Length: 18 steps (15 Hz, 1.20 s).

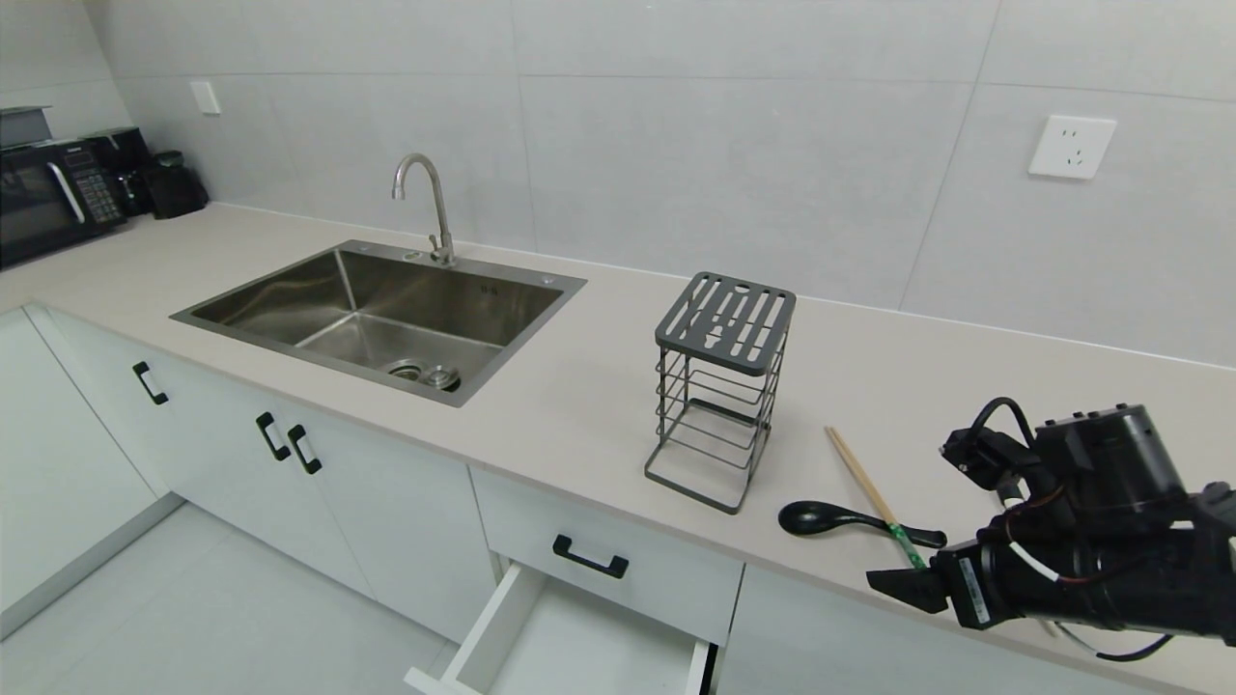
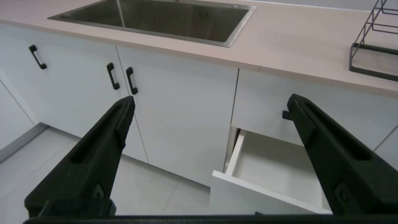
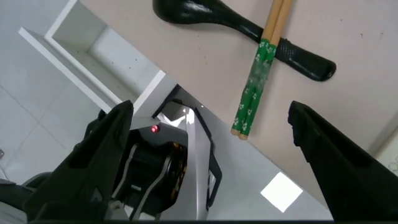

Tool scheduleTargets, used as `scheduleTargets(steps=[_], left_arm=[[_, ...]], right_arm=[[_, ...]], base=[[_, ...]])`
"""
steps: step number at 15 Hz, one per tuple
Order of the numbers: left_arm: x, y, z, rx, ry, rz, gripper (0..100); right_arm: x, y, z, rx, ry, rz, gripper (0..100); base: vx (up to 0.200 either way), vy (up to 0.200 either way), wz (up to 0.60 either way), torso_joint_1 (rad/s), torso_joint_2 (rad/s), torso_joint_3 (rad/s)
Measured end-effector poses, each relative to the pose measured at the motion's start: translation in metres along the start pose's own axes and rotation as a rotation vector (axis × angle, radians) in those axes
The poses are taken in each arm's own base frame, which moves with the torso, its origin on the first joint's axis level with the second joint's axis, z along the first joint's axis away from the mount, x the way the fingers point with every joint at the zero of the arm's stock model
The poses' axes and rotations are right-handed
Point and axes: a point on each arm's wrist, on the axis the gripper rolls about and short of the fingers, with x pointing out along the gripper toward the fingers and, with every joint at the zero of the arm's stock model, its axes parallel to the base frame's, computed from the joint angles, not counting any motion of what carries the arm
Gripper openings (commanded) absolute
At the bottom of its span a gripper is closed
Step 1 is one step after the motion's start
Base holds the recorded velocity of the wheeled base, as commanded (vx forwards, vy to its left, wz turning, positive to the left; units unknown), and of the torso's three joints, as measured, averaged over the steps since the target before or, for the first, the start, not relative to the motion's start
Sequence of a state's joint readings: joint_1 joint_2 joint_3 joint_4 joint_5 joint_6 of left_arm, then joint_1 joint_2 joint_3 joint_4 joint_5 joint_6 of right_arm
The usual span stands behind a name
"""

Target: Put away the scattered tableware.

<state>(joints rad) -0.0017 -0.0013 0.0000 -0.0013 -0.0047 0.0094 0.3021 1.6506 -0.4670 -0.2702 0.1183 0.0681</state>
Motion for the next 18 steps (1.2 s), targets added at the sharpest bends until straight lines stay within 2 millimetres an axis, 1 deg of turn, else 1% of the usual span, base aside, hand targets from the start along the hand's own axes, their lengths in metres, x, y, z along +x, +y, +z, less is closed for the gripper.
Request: scheduleTargets(steps=[4,6,9,11,12,16,18], left_arm=[[0.000,0.000,0.000,0.000,0.000,0.000,100],[0.000,0.000,0.000,0.000,0.000,0.000,100],[0.000,0.000,0.000,0.000,0.000,0.000,100],[0.000,0.000,0.000,0.000,0.000,0.000,100],[0.000,0.000,0.000,0.000,0.000,0.000,100],[0.000,0.000,0.000,0.000,0.000,0.000,100],[0.000,0.000,0.000,0.000,0.000,0.000,100]], right_arm=[[0.022,-0.003,0.005,0.003,-0.002,-0.025,100],[0.031,-0.004,0.004,0.004,0.022,-0.039,100],[0.038,-0.005,0.002,0.005,0.044,-0.044,100],[0.041,-0.004,0.004,0.002,0.026,-0.043,100],[0.043,-0.003,0.005,-0.002,0.019,-0.039,0],[0.049,-0.003,0.002,-0.004,0.042,-0.045,0],[0.050,-0.003,0.002,0.024,0.044,-0.079,0]], base=[[0.000,0.000,0.00,0.000,0.00,0.000],[0.000,0.000,0.00,0.000,0.00,0.000],[0.000,0.000,0.00,0.000,0.00,0.000],[0.000,0.000,0.00,0.000,0.00,0.000],[0.000,0.000,0.00,0.000,0.00,0.000],[0.000,0.000,0.00,0.000,0.00,0.000],[0.000,0.000,0.00,0.000,0.00,0.000]])
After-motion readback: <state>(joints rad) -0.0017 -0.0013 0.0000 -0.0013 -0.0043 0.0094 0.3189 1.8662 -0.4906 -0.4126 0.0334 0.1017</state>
